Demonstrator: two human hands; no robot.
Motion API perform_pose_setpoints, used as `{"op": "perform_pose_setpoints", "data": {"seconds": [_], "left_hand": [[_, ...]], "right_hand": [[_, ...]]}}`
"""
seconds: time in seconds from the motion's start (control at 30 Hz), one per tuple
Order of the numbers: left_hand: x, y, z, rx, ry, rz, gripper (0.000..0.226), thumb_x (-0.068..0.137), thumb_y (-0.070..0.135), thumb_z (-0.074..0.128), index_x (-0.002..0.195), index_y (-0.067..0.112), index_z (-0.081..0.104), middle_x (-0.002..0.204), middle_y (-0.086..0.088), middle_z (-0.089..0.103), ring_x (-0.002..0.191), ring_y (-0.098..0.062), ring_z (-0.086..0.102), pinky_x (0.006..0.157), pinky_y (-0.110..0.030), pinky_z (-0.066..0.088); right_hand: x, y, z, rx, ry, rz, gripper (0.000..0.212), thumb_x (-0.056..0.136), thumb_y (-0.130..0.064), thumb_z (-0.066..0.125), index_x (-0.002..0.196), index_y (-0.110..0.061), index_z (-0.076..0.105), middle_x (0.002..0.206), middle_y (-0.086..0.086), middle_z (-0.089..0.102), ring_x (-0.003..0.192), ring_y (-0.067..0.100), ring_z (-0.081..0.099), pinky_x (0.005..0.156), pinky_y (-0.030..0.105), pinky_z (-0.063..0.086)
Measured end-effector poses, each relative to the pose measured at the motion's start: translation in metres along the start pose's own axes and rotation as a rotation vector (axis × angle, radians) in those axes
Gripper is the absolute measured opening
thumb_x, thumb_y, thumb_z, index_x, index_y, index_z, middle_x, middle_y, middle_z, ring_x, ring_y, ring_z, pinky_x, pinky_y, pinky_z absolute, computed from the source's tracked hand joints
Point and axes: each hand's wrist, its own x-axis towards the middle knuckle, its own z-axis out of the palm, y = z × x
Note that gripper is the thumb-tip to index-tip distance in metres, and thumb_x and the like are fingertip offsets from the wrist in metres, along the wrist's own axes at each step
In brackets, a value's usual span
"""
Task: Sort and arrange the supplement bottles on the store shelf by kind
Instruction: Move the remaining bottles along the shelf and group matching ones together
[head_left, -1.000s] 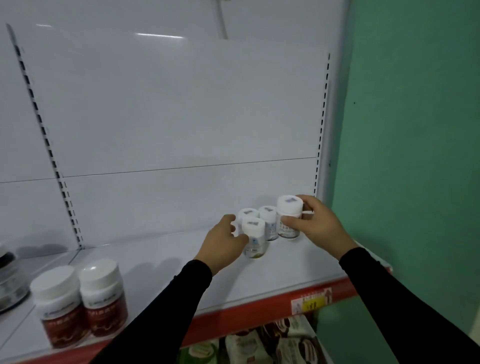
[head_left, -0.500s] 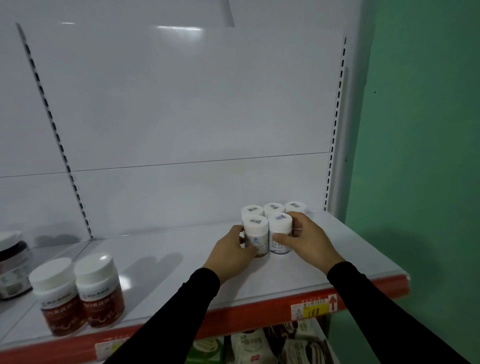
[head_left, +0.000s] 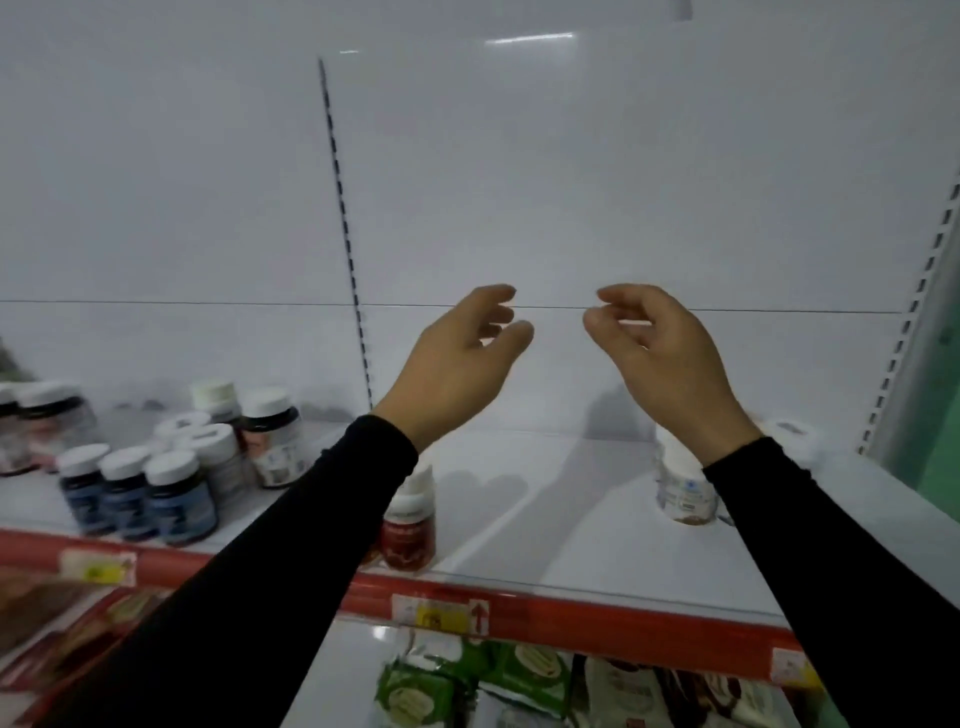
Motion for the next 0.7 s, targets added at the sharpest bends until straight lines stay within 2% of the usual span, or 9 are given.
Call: {"op": "perform_pose_setpoints", "data": {"seconds": [0.07,0.2,0.27,0.33,0.43,0.57,0.63,0.7], "left_hand": [[-0.006,-0.012,-0.043,-0.023,0.101,-0.035,0.038,0.095,0.04,0.055,0.132,0.032,0.057,0.117,0.018,0.063,0.111,0.002,0.057,0.089,-0.017,0.042],[-0.021,-0.05,-0.12,-0.034,0.208,-0.103,0.042,0.096,0.042,0.05,0.133,0.024,0.058,0.13,0.006,0.063,0.12,-0.009,0.056,0.104,-0.031,0.043],[-0.026,-0.071,-0.156,-0.059,0.238,-0.122,0.045,0.091,0.047,0.047,0.129,0.025,0.059,0.127,0.006,0.064,0.118,-0.009,0.058,0.102,-0.032,0.044],[-0.029,-0.095,-0.192,-0.085,0.257,-0.133,0.037,0.091,0.046,0.046,0.12,0.03,0.062,0.12,0.007,0.066,0.113,-0.009,0.06,0.099,-0.032,0.045],[-0.028,-0.134,-0.241,-0.115,0.226,-0.15,0.021,0.098,0.041,0.046,0.11,0.035,0.062,0.117,0.006,0.066,0.111,-0.011,0.061,0.102,-0.036,0.045],[-0.021,-0.177,-0.286,-0.132,0.105,-0.168,0.016,0.099,0.041,0.044,0.102,0.04,0.06,0.119,0.006,0.065,0.112,-0.011,0.059,0.102,-0.035,0.044],[-0.018,-0.192,-0.299,-0.152,0.057,-0.177,0.015,0.1,0.041,0.044,0.1,0.042,0.059,0.119,0.006,0.064,0.111,-0.01,0.059,0.102,-0.034,0.044],[-0.017,-0.205,-0.308,-0.167,0.022,-0.191,0.014,0.1,0.041,0.044,0.098,0.042,0.059,0.117,0.008,0.065,0.11,-0.009,0.059,0.101,-0.033,0.044]], "right_hand": [[0.002,-0.019,0.039,0.028,-0.089,-0.027,0.025,0.089,-0.04,0.067,0.111,-0.031,0.063,0.099,-0.018,0.065,0.081,-0.016,0.06,0.066,0.0,0.04],[-0.002,-0.051,0.109,0.034,-0.218,-0.063,0.029,0.089,-0.046,0.064,0.115,-0.033,0.062,0.1,-0.021,0.065,0.089,-0.009,0.063,0.066,0.001,0.04],[-0.004,-0.068,0.141,0.022,-0.255,-0.081,0.031,0.088,-0.05,0.063,0.115,-0.035,0.062,0.101,-0.023,0.065,0.09,-0.007,0.064,0.068,0.0,0.04],[-0.005,-0.084,0.172,0.013,-0.275,-0.096,0.03,0.088,-0.051,0.062,0.114,-0.036,0.061,0.1,-0.023,0.065,0.087,-0.01,0.064,0.066,0.0,0.04],[-0.005,-0.105,0.221,-0.014,-0.276,-0.084,0.028,0.087,-0.052,0.063,0.112,-0.039,0.06,0.098,-0.023,0.066,0.083,-0.012,0.064,0.062,0.0,0.04],[-0.007,-0.113,0.284,-0.086,-0.254,0.012,0.028,0.082,-0.059,0.062,0.107,-0.045,0.059,0.092,-0.03,0.064,0.082,-0.011,0.063,0.058,0.004,0.04],[-0.008,-0.109,0.313,-0.146,-0.265,0.1,0.038,0.08,-0.061,0.062,0.113,-0.043,0.057,0.1,-0.027,0.063,0.086,-0.005,0.063,0.059,0.009,0.041],[-0.011,-0.101,0.339,-0.223,-0.286,0.179,0.049,0.082,-0.059,0.062,0.125,-0.036,0.054,0.118,-0.013,0.061,0.097,0.005,0.062,0.066,0.016,0.044]]}}
